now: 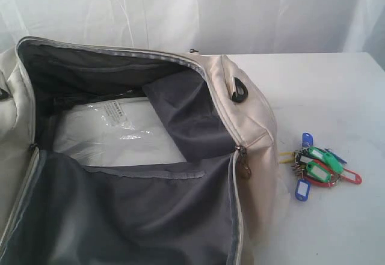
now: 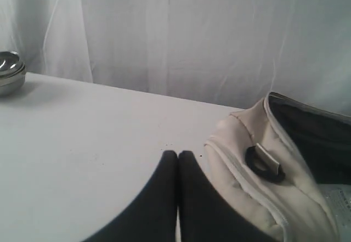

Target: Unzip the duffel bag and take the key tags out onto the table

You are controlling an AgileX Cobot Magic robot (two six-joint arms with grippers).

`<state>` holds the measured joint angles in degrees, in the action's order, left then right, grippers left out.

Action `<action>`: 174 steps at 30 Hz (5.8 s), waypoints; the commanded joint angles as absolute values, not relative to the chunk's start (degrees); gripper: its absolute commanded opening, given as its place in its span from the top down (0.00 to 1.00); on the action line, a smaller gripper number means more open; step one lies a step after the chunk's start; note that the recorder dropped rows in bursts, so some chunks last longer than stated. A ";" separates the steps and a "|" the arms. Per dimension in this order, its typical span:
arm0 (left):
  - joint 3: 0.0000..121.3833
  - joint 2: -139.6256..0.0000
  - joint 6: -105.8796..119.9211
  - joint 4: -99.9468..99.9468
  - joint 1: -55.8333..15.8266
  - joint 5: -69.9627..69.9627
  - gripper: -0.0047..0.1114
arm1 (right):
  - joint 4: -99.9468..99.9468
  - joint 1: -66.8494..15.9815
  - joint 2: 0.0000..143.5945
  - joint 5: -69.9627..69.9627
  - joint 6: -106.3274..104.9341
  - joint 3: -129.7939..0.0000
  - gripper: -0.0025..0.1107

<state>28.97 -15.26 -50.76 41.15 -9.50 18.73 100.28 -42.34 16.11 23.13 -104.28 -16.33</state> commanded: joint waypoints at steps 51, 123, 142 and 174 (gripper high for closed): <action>0.00 -10.31 -7.69 -1.02 -6.47 7.79 0.96 | 99.95 -42.17 15.92 23.40 -104.05 -15.98 0.97; 0.00 0.00 0.00 -0.66 8.55 19.55 0.96 | 99.95 -29.12 0.00 9.81 -102.76 -14.60 0.97; 0.00 0.00 0.00 -0.66 8.55 19.55 0.96 | 99.95 -5.55 0.00 -7.04 -94.14 -3.92 0.97; 0.00 0.00 0.00 -0.55 8.55 19.55 0.96 | 24.19 -4.61 0.00 -3.38 -21.52 -1.29 0.97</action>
